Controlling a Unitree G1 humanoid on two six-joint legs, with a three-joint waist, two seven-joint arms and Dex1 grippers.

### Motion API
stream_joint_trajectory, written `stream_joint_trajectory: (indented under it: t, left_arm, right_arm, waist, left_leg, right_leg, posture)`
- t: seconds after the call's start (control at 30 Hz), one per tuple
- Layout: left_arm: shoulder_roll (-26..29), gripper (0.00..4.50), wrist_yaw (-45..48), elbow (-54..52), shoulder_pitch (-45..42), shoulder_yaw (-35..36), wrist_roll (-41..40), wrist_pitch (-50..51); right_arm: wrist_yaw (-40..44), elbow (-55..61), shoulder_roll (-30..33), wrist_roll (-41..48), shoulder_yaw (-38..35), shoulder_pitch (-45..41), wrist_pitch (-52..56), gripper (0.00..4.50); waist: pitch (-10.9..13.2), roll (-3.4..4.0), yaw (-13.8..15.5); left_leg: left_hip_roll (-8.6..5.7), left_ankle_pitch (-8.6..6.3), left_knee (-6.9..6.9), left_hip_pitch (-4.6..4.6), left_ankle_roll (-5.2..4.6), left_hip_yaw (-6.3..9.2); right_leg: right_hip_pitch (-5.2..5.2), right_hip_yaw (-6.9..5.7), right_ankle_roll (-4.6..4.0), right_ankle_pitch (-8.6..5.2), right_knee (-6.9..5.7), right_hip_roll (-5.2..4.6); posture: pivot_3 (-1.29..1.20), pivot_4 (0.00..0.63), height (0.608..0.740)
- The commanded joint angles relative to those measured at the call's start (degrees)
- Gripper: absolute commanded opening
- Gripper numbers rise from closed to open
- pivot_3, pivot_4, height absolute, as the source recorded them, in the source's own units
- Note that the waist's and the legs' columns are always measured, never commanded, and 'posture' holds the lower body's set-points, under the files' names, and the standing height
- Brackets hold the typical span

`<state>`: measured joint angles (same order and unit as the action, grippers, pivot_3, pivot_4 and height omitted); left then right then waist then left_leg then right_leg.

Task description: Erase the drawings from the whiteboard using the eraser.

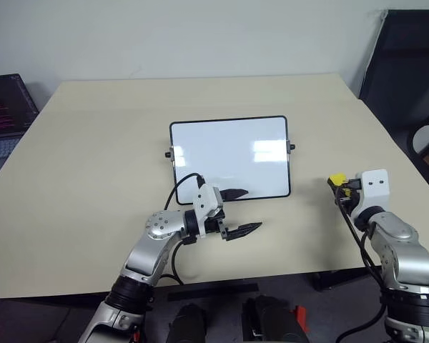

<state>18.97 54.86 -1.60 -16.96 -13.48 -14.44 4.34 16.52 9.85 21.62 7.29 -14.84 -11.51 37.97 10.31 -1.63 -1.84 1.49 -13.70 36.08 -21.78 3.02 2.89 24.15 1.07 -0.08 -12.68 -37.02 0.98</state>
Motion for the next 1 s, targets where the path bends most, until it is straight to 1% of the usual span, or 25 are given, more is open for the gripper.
stream_joint_trajectory:
  t: [0.03,0.27,0.43,0.5,0.53,0.57,0.63,0.67,0.77,0.93,1.0]
  left_arm:
    - [0.0,4.5,-0.1,-1.1,-0.9,-0.1,0.1,-1.1]
    - [0.0,4.5,-1.2,-1.9,-0.4,0.1,0.8,-1.1]
    - [0.3,4.5,-1.5,-2.4,-0.5,0.1,0.8,-0.7]
    - [0.4,4.5,-1.6,-2.5,-0.5,0.1,0.7,-0.5]
    - [0.5,4.5,-1.6,-2.5,-0.5,0.1,0.7,-0.5]
    - [0.5,4.5,-1.6,-2.5,-0.5,0.1,0.7,-0.6]
    - [0.5,4.5,-1.7,-2.5,-0.7,0.1,0.7,-0.5]
    - [0.5,4.5,-1.7,-2.5,-0.9,0.1,0.8,-0.4]
    - [0.5,4.5,-1.8,-2.5,-1.1,0.1,0.7,-0.3]
    - [0.8,4.5,-2.2,-2.5,-1.0,0.6,0.7,-0.3]
    - [0.9,4.5,-3.7,-3.0,-0.5,1.5,0.9,-0.3]
  right_arm:
    - [-0.3,0.0,0.2,1.1,-0.4,-1.7,-0.8,1.18]
    - [0.1,-1.7,0.9,0.1,2.5,-2.6,-2.9,1.18]
    - [-0.5,-3.0,0.7,0.8,2.9,-2.6,-3.3,1.18]
    - [-0.6,-3.2,0.6,0.9,2.8,-2.7,-3.4,1.85]
    - [-0.7,-3.3,0.6,0.9,2.8,-2.7,-3.4,2.01]
    - [-0.7,-3.4,0.6,0.9,2.9,-2.7,-3.5,2.31]
    - [-0.8,-3.5,0.5,1.0,2.8,-2.7,-3.6,3.02]
    - [-0.9,-3.7,0.4,1.0,2.8,-2.8,-3.7,3.29]
    - [-1.2,-4.1,0.2,1.1,2.7,-3.1,-3.9,4.41]
    - [-2.2,-2.7,-0.4,1.4,2.2,-2.8,-3.7,4.46]
    - [-2.8,-0.9,-1.6,2.8,1.1,-2.3,-3.5,4.46]
  waist:
    - [0.0,0.0,0.0]
    - [0.0,0.0,0.0]
    - [0.0,0.0,0.0]
    - [0.0,0.0,0.0]
    - [0.0,0.0,0.0]
    - [0.0,0.0,0.0]
    - [0.0,0.0,0.0]
    - [0.0,0.0,0.0]
    - [0.0,0.0,0.0]
    - [0.0,0.0,0.0]
    - [0.0,0.0,0.0]
  left_leg:
    - [0.0,0.0,0.0,0.0,0.0,0.0]
    - [0.0,0.0,0.0,0.0,0.0,0.0]
    - [0.0,0.0,0.0,0.01,0.0,0.01]
    - [-0.01,0.0,0.0,0.0,0.0,0.0]
    - [0.0,0.0,0.0,0.0,0.0,0.0]
    - [0.0,0.0,0.0,0.0,0.0,0.01]
    - [0.0,0.0,0.0,0.0,0.0,0.01]
    - [0.0,0.0,0.0,0.0,0.0,0.01]
    - [0.0,0.0,0.01,0.01,0.0,0.0]
    - [0.0,0.0,0.0,0.0,0.0,0.01]
    - [0.0,0.0,0.0,0.0,0.0,0.0]
  right_leg:
    - [0.0,0.0,0.0,0.0,0.0,0.0]
    - [0.0,0.01,0.03,0.01,0.02,0.0]
    - [0.0,-0.01,0.02,0.01,0.01,0.0]
    - [0.0,0.01,0.02,0.01,0.02,0.0]
    - [0.0,0.01,0.03,0.01,0.02,0.0]
    - [0.0,-0.01,0.03,0.01,0.01,0.0]
    - [0.0,-0.01,0.03,0.01,0.01,0.0]
    - [0.0,-0.01,0.03,0.02,0.01,0.0]
    - [0.0,0.0,0.03,0.02,0.0,0.0]
    - [0.0,-0.01,0.03,0.02,0.01,0.0]
    - [0.0,0.0,0.03,0.02,0.01,0.0]
  posture:
    - [0.0,0.15,0.74]
    - [0.0,0.15,0.74]
    - [0.0,0.15,0.74]
    - [0.0,0.15,0.74]
    - [0.0,0.15,0.74]
    - [0.0,0.15,0.74]
    - [0.0,0.15,0.74]
    - [0.0,0.15,0.74]
    - [0.0,0.15,0.74]
    - [0.0,0.15,0.74]
    - [0.0,0.15,0.74]
